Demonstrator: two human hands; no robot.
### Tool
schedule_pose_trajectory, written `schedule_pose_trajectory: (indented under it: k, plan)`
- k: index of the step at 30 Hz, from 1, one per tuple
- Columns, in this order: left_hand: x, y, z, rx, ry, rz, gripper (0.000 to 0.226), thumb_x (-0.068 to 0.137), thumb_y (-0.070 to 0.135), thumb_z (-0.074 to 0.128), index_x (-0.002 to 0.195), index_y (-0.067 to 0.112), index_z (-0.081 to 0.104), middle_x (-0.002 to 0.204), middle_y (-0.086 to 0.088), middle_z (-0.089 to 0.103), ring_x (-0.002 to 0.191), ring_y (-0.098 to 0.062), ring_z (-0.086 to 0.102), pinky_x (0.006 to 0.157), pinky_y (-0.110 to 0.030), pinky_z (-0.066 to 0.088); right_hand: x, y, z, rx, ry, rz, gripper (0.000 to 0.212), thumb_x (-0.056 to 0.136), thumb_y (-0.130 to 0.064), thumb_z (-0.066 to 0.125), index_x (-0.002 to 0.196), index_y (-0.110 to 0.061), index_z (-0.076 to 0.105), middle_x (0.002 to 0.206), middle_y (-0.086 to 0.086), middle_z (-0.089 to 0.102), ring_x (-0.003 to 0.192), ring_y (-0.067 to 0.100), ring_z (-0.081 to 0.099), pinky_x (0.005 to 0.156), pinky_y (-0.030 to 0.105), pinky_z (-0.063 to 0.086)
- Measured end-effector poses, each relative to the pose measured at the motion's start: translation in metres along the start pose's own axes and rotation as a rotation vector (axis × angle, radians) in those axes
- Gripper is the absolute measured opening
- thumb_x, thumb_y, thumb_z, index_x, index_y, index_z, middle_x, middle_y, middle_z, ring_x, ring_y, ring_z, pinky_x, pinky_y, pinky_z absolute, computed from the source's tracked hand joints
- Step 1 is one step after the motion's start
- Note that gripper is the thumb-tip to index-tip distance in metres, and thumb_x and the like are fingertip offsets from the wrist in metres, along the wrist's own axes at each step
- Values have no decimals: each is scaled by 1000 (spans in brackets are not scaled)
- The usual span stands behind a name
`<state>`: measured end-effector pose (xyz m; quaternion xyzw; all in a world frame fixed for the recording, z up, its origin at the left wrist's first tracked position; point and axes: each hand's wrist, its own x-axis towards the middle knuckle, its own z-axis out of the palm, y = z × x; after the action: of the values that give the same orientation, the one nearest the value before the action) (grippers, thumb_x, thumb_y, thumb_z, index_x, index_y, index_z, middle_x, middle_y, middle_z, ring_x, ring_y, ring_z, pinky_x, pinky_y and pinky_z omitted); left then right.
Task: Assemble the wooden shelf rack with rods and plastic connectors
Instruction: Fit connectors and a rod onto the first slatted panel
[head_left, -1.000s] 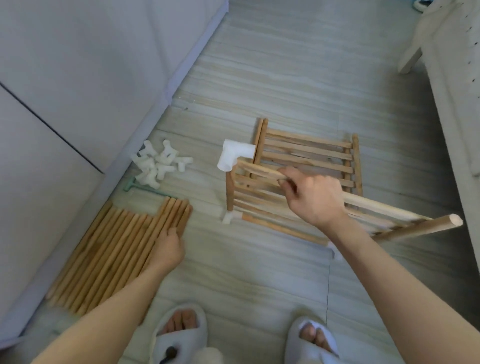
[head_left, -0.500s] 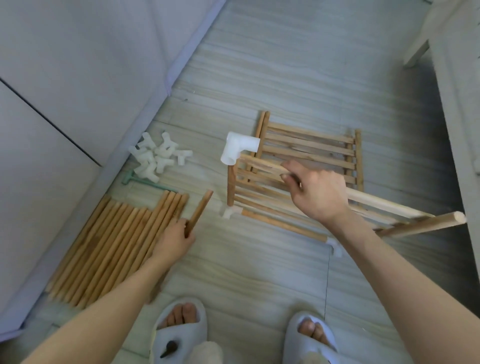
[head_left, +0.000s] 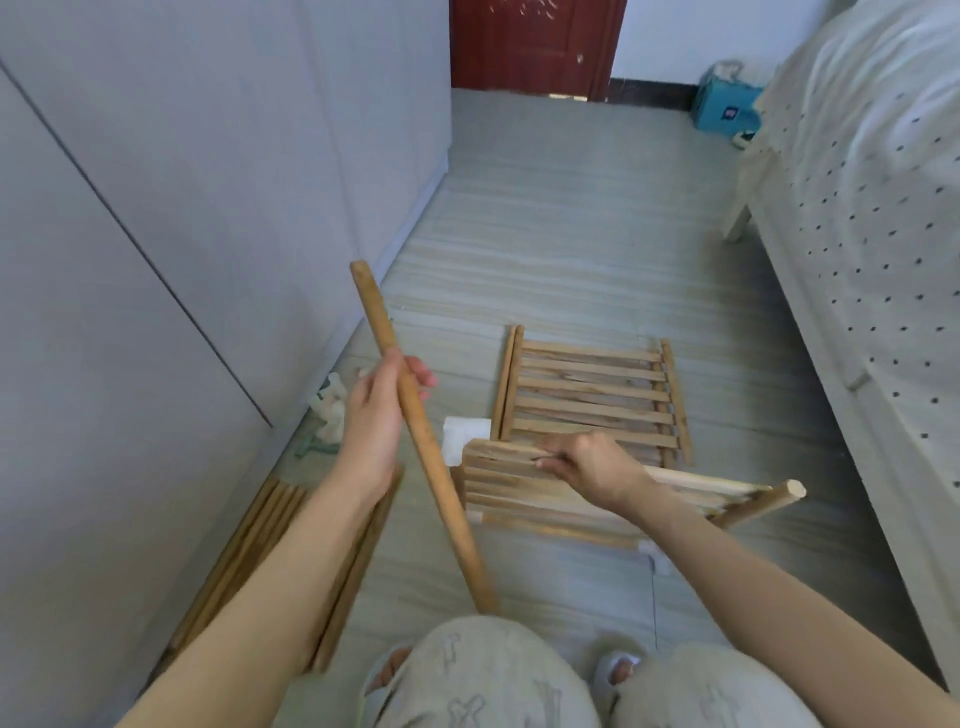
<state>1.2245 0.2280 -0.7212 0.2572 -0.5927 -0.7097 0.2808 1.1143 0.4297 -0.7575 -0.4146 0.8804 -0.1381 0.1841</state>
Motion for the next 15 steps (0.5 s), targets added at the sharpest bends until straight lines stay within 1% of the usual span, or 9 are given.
schedule_pose_trajectory:
  k: [2,3,4,5,6,8,11,13,15]
  plan:
    - [-10,-3,19,101,-59,-13,40,99,38,35,75,19,61,74,4,71,80,-4,64,80,-29,49,-5,-6,0,68,9,24,23,96,-27,50,95,-7,62,83,11,62,90,33,59,70,34,38]
    - [-14,-8,27,153,-72,-33,40,100,39,32,77,20,58,73,5,72,74,-1,63,74,-29,49,-7,-8,0,108,19,46,23,95,-25,52,94,-6,64,84,11,62,90,32,59,72,33,39]
    - [-18,-13,34,192,-72,-55,39,100,39,29,78,20,55,70,6,71,66,0,61,67,-29,46,-9,-9,1,151,28,66,23,95,-24,53,97,-6,66,90,11,65,93,30,59,76,32,40]
    - [-21,-18,39,216,-66,-65,37,101,37,28,78,20,52,65,5,68,63,-2,60,64,-29,43,-11,-10,1,196,37,78,23,95,-23,53,100,-6,67,98,10,68,97,27,60,82,30,41]
    - [-23,-23,43,231,-57,-59,36,101,35,27,78,20,50,62,5,65,63,-4,59,65,-28,41,-14,-11,0,243,47,78,24,95,-22,52,103,-6,68,103,10,68,100,26,60,86,30,42]
    - [-24,-31,45,262,-40,-18,33,101,32,28,78,21,49,61,8,62,65,-3,58,67,-23,41,-18,-15,-1,335,95,72,26,96,-23,50,102,-6,69,106,9,69,102,23,59,89,30,43]
    - [-24,-38,40,286,-27,44,34,101,31,29,77,22,50,65,7,63,63,4,57,61,-6,40,-20,-24,-5,459,176,70,24,94,-28,53,94,-12,72,102,5,69,96,16,59,82,24,40]
    - [-26,-42,37,324,-21,66,35,101,31,28,76,22,51,71,3,62,61,7,55,56,-2,37,-18,-34,-6,565,132,50,23,92,-31,57,90,-14,72,92,2,69,83,12,58,77,24,43]
    - [-28,-45,35,404,-9,81,38,101,33,28,75,21,51,74,1,58,62,9,53,56,-1,36,-18,-45,-5,608,50,19,21,88,-31,63,94,-14,72,85,-5,66,75,3,56,74,17,43]
